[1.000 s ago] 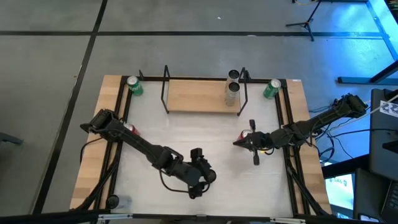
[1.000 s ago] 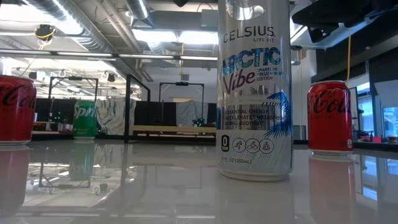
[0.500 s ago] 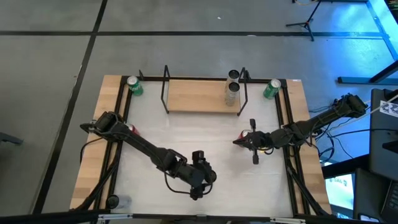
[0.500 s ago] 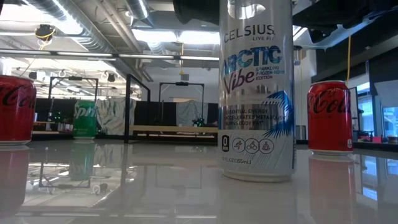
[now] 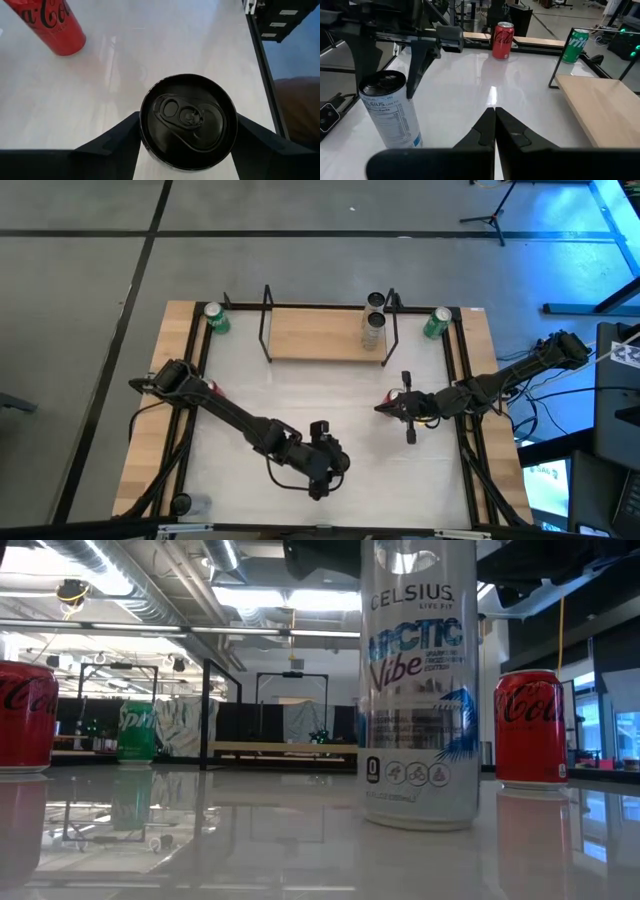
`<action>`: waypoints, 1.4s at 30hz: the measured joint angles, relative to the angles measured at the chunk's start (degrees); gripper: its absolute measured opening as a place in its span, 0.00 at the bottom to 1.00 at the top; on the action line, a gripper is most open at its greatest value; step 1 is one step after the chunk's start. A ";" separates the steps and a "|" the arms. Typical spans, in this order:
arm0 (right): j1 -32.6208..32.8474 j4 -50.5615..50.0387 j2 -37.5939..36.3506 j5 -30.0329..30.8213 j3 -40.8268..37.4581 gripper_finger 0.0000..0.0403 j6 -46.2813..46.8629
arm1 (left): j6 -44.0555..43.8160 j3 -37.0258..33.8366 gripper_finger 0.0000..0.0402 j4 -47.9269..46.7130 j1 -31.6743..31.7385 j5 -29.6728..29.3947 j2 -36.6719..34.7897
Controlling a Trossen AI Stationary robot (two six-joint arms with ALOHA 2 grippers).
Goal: Place canned beverage on shelf
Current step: Put the right white and blue soda can on the shelf
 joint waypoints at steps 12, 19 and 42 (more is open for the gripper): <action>0.02 2.26 0.00 -1.38 0.00 0.01 0.02 | -0.84 -0.07 0.60 -1.77 4.88 -3.04 -7.77; -0.02 2.54 0.00 -1.60 0.00 0.01 -0.80 | 2.95 -0.04 0.61 -3.44 12.55 -4.85 -12.99; -0.02 2.90 -0.02 9.77 1.77 0.01 -13.15 | 18.58 -0.04 0.61 0.53 42.10 13.21 -13.18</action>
